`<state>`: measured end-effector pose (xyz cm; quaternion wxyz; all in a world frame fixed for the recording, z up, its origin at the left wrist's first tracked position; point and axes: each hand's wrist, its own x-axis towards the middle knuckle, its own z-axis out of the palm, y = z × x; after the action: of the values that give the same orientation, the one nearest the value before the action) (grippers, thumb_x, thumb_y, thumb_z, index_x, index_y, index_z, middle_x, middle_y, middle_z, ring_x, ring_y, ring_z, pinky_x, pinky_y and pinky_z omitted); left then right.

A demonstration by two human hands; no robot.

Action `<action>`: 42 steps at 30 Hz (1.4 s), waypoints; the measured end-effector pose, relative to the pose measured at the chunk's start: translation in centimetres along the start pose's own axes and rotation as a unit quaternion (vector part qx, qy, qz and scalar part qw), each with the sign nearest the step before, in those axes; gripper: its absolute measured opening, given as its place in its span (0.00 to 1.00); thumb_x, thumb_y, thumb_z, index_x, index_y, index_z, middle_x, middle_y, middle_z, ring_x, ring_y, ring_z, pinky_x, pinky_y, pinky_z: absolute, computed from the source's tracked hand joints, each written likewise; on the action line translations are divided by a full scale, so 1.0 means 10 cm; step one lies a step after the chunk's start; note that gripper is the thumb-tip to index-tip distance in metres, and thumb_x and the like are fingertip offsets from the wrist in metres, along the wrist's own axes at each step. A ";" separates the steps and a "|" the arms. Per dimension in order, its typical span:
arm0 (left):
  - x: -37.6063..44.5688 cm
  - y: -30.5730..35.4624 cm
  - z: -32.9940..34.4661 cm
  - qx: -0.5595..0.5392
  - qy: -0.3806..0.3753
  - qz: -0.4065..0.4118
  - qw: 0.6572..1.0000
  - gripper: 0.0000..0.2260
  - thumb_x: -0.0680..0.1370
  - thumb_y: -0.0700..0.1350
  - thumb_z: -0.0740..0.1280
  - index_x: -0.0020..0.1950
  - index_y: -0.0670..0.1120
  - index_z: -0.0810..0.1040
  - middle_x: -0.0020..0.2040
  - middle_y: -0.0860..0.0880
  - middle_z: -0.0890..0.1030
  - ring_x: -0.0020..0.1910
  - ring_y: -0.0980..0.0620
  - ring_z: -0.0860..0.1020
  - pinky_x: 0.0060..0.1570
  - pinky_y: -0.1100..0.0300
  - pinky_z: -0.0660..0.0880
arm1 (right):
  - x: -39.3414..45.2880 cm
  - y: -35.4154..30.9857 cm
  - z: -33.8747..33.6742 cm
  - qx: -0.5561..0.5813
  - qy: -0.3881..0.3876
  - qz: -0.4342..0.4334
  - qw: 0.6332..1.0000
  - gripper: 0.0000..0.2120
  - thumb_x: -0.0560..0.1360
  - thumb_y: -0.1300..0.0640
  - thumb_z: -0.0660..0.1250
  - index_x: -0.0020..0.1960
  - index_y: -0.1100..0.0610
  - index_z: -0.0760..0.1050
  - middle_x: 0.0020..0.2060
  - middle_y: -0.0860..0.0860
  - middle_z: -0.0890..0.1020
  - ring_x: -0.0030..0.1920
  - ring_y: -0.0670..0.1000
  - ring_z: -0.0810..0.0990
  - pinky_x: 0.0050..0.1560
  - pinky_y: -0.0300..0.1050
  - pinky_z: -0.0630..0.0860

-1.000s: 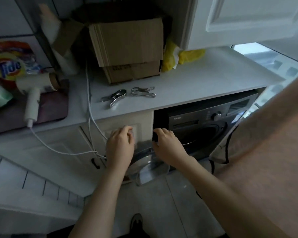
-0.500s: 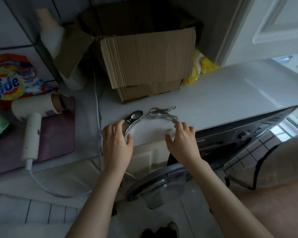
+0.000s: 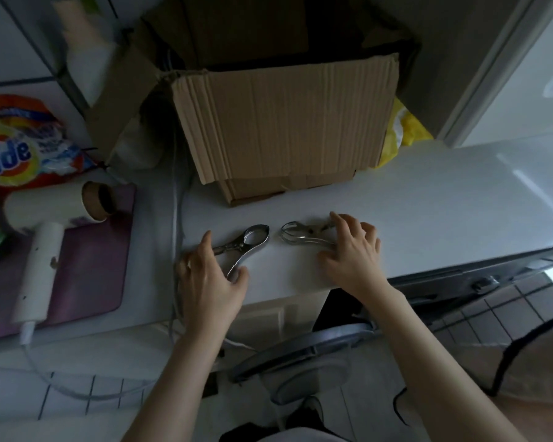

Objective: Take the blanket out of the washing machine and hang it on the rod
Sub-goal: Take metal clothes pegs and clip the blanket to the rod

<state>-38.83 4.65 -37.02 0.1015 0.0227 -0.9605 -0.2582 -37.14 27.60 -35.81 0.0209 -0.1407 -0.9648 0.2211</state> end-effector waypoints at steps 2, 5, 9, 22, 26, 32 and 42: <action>0.00 -0.03 0.01 -0.013 0.001 0.001 1.000 0.38 0.69 0.52 0.72 0.75 0.48 0.60 0.64 0.43 0.74 0.65 0.40 0.67 0.58 0.44 0.71 | 0.02 0.05 0.01 0.001 0.006 -0.009 1.000 0.36 0.67 0.44 0.57 0.74 0.49 0.58 0.71 0.51 0.63 0.69 0.61 0.58 0.65 0.57 0.59; -0.01 -0.04 0.02 -0.037 0.023 0.009 0.999 0.36 0.68 0.49 0.74 0.73 0.46 0.64 0.61 0.45 0.76 0.62 0.43 0.69 0.57 0.46 0.71 | 0.06 0.10 0.02 0.005 0.021 -0.020 1.000 0.29 0.71 0.48 0.63 0.71 0.53 0.63 0.70 0.52 0.65 0.68 0.62 0.60 0.64 0.58 0.61; -0.01 -0.05 0.01 -0.073 0.038 0.025 0.996 0.33 0.66 0.48 0.74 0.69 0.44 0.70 0.57 0.46 0.78 0.58 0.44 0.72 0.56 0.50 0.70 | 0.10 0.18 0.02 0.000 0.022 -0.049 0.999 0.27 0.72 0.51 0.68 0.68 0.55 0.67 0.68 0.53 0.68 0.65 0.63 0.62 0.61 0.58 0.63; 0.06 0.22 -0.24 -0.303 0.026 0.072 0.950 0.33 0.67 0.39 0.77 0.70 0.49 0.69 0.62 0.50 0.75 0.59 0.56 0.75 0.63 0.61 0.69 | -0.20 0.00 -0.25 0.239 0.087 -0.044 0.966 0.25 0.69 0.59 0.74 0.63 0.54 0.71 0.54 0.47 0.75 0.53 0.43 0.73 0.52 0.35 0.68; 0.04 0.20 -0.23 -0.342 0.000 0.097 0.935 0.33 0.66 0.36 0.78 0.68 0.48 0.70 0.56 0.45 0.78 0.55 0.54 0.79 0.62 0.61 0.71 | -0.42 -0.08 -0.29 0.263 0.142 -0.013 0.954 0.26 0.68 0.60 0.74 0.62 0.47 0.67 0.54 0.45 0.72 0.52 0.45 0.72 0.50 0.33 0.68; -0.04 0.20 -0.25 -0.410 -0.076 0.125 0.900 0.29 0.66 0.35 0.77 0.64 0.47 0.72 0.56 0.48 0.80 0.56 0.52 0.80 0.63 0.56 0.73 | -0.90 -0.16 -0.22 0.257 0.227 0.082 0.936 0.28 0.66 0.58 0.76 0.59 0.45 0.66 0.50 0.39 0.73 0.54 0.48 0.74 0.52 0.43 0.73; -0.52 0.53 -0.17 -0.446 -0.206 0.183 0.851 0.28 0.65 0.33 0.78 0.59 0.52 0.74 0.54 0.53 0.80 0.55 0.53 0.80 0.62 0.56 0.73 | -1.94 0.13 -0.18 0.197 0.305 0.168 0.916 0.32 0.66 0.60 0.77 0.66 0.51 0.69 0.54 0.45 0.75 0.54 0.50 0.74 0.54 0.45 0.75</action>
<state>-33.33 8.88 -33.85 -0.0542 -0.2552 -0.7278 -0.6342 -18.00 24.04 -34.38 0.3044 -0.3544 -0.8108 0.3528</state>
